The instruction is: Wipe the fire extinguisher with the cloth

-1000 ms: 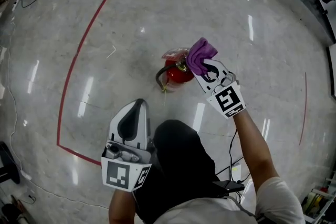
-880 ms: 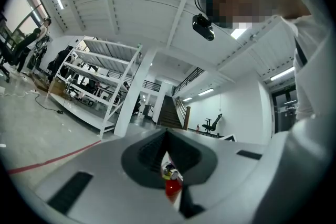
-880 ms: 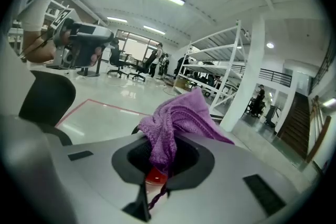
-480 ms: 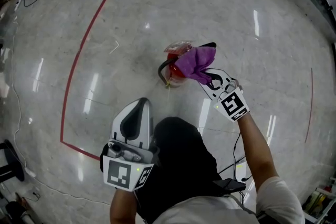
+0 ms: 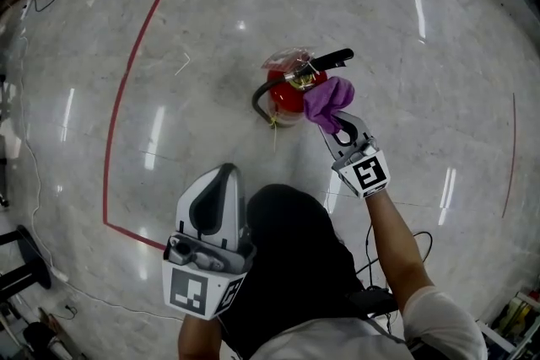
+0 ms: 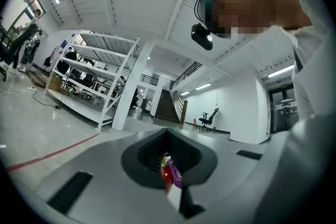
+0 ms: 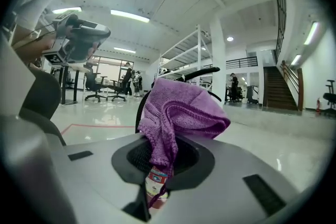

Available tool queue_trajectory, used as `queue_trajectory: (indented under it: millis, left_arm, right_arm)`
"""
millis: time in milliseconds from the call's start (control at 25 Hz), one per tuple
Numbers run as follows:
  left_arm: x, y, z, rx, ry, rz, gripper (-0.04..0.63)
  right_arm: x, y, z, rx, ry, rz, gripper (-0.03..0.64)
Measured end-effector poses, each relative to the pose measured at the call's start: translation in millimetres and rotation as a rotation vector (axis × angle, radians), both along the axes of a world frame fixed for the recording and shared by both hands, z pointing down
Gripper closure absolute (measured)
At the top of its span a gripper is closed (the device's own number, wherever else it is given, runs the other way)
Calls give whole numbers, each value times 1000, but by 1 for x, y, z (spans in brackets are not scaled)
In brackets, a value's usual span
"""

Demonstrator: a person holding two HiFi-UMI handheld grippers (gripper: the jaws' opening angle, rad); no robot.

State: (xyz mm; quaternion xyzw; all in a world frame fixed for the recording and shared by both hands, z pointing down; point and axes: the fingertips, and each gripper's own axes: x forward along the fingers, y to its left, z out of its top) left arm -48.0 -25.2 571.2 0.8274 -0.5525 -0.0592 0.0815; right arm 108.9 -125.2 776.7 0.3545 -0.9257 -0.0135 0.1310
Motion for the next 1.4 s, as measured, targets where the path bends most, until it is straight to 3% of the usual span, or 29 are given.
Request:
queue_trajectory:
  millis: [320,840,1400]
  left_arm:
    - [7,9,13,1,-18,11,591]
    - [-1,27,20,-10,40,-23,591]
    - [-5,29,33,-28,60,-28,592]
  right_arm:
    - [-4,-2,61,-70,-68,26,568]
    - [-4,-5,149,-179,-119,50,568]
    - [-17,3,266,-381,-91,54,568]
